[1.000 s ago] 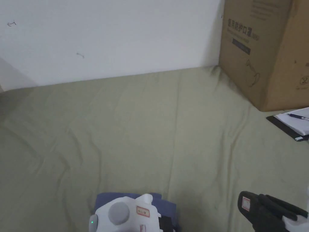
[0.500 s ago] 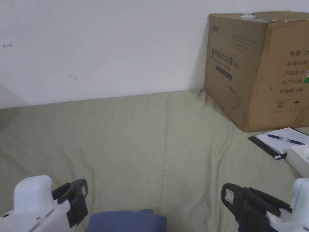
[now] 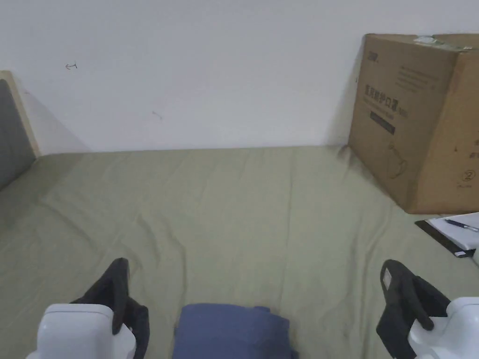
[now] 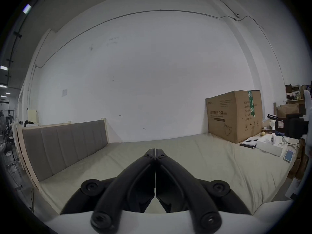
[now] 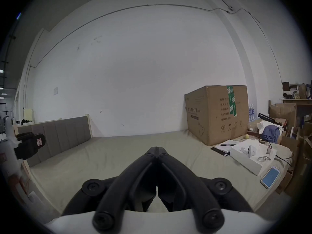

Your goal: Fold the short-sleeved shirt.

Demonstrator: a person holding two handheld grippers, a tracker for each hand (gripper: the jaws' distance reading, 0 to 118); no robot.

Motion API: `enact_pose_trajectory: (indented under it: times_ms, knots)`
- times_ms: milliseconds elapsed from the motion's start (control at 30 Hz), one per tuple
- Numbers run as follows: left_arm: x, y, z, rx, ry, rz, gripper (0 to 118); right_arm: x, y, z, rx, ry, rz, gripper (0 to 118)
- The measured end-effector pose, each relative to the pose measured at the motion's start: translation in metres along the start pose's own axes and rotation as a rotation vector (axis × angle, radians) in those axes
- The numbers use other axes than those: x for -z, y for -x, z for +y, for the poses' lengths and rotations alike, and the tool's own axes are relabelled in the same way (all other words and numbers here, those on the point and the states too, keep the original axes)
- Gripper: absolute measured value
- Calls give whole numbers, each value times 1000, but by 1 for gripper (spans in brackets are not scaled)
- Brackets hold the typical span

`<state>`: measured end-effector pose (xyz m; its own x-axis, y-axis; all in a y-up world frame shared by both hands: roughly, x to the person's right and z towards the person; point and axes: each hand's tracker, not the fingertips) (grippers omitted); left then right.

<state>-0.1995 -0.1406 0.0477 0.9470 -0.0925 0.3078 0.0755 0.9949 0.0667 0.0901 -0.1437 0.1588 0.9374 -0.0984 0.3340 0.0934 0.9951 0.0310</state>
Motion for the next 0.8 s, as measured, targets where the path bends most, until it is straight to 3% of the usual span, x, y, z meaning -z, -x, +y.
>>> enact_pose_trajectory:
  times_ms: [300, 500, 600, 700, 800]
  knots:
    - [4, -3, -1, -54, 34, 13, 0, -1, -3, 7, -30, -4, -45, 0]
    - [5, -2, -4, -75, 68, 30, 0, 0, -7, 2, 0, 26, -62, 0]
    - [8, 5, -1, -89, 94, 4, 0, 7, -8, 4, 58, 55, -26, 0]
    - [17, 18, -1, -128, 184, -94, 0, 45, -4, 0, 135, 247, 147, 0]
    - [25, 33, -9, -237, 255, -92, 0, 111, 9, -35, 223, 676, 268, 0]
